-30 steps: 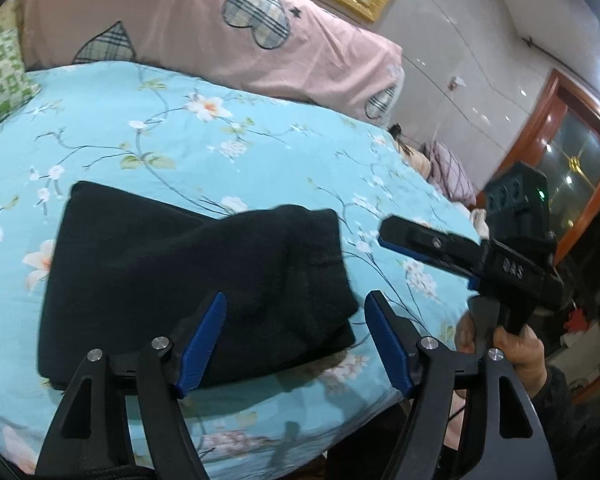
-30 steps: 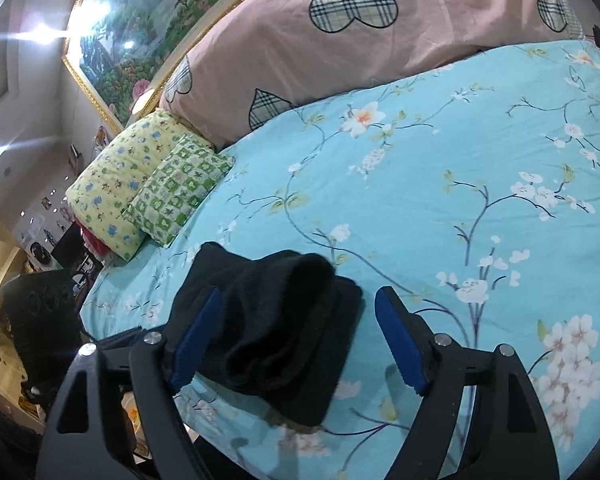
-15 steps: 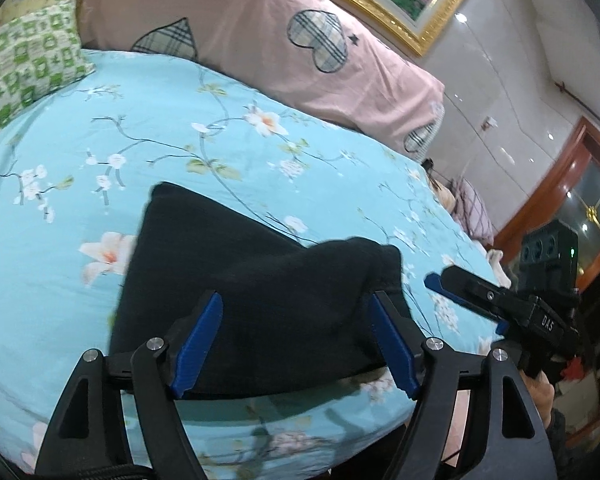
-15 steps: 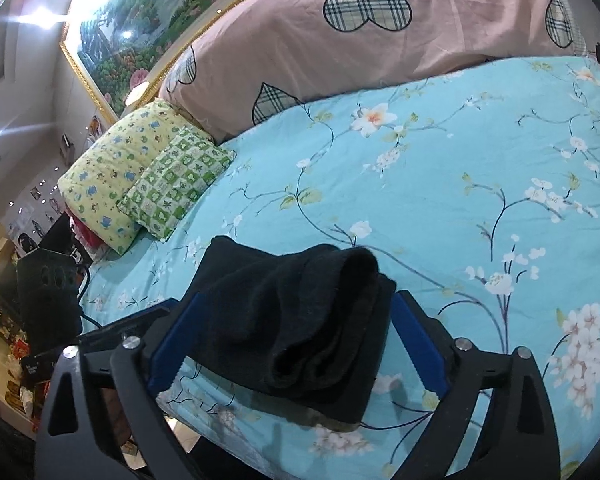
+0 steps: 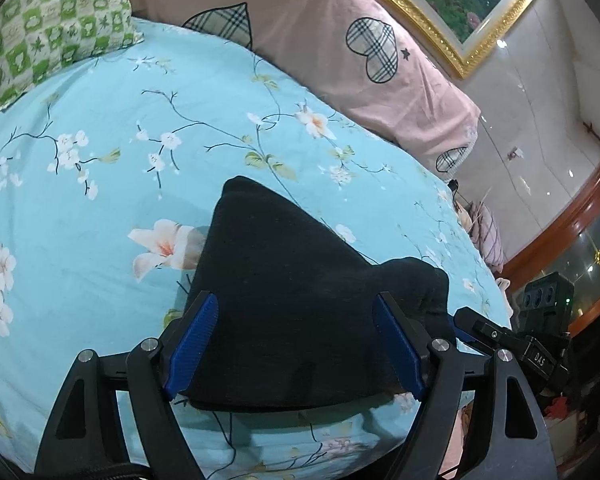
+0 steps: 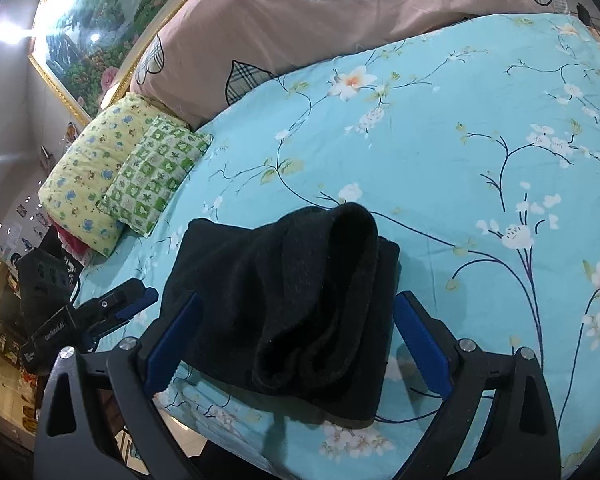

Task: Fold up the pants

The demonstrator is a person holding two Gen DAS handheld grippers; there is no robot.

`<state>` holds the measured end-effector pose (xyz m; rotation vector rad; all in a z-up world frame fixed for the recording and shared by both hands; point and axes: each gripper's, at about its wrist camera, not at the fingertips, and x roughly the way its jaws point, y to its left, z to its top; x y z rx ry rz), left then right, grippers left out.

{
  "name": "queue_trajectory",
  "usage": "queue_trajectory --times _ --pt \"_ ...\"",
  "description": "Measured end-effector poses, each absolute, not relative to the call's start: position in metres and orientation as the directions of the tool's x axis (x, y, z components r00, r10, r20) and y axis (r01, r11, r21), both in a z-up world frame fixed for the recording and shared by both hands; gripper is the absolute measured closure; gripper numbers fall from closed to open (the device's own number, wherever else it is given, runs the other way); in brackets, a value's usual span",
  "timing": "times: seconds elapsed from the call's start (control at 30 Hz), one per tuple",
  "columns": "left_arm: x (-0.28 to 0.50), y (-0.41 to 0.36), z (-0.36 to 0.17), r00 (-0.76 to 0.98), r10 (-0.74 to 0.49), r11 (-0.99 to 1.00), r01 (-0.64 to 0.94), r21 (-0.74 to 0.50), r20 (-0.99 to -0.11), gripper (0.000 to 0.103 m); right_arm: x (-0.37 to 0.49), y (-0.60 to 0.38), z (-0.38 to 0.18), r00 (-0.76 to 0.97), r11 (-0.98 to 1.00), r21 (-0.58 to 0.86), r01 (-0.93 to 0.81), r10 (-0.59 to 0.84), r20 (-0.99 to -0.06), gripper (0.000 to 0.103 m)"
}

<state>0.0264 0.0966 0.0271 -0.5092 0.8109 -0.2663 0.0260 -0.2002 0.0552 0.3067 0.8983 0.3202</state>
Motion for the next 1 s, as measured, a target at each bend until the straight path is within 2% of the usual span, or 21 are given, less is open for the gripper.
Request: queue_trajectory --times 1.0 --pt "0.060 0.105 -0.011 0.610 -0.406 0.844 -0.035 -0.536 -0.680 0.021 0.032 -0.208 0.023 0.536 0.906 0.412 -0.096 0.396 -0.746 0.007"
